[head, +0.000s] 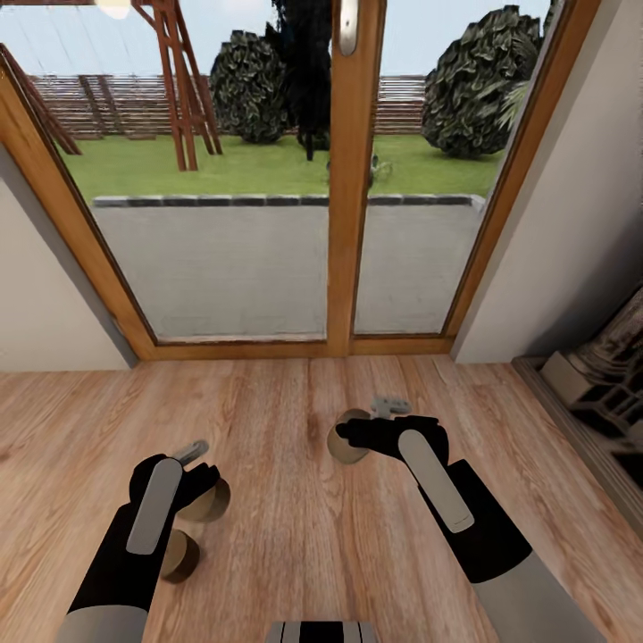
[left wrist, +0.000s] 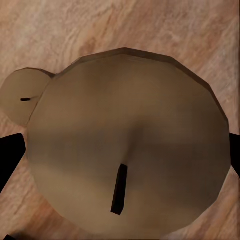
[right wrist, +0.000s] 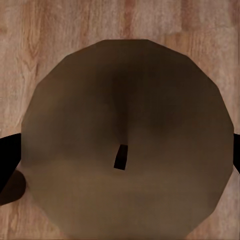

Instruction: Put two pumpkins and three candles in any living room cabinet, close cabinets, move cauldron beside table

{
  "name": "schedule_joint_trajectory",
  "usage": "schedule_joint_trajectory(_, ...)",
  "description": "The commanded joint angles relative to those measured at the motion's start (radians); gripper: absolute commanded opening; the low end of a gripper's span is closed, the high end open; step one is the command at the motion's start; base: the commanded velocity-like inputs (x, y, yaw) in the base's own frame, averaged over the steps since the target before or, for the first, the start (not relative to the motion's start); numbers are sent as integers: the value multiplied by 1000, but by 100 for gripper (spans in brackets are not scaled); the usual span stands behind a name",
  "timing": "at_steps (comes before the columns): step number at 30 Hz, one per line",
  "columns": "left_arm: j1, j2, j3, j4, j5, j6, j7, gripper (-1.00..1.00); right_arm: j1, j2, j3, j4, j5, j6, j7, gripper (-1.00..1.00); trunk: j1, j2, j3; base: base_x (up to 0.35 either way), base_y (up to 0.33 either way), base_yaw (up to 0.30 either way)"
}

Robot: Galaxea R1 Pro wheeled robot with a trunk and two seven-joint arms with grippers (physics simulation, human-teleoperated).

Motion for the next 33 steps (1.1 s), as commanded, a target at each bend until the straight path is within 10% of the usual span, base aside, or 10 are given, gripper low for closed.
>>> schedule_joint_trajectory(1,-1,-1,2,-2,10,3,10,-100,-1,0,1,-4,-9,3,-10,-100,-1,0,3,0,0,0)
schedule_joint_trajectory(33,-1,-1,-1,3,10,3,10,-100,-1,3,-3,4,-52,3,-6,-100,-26,29,125,0,0,0)
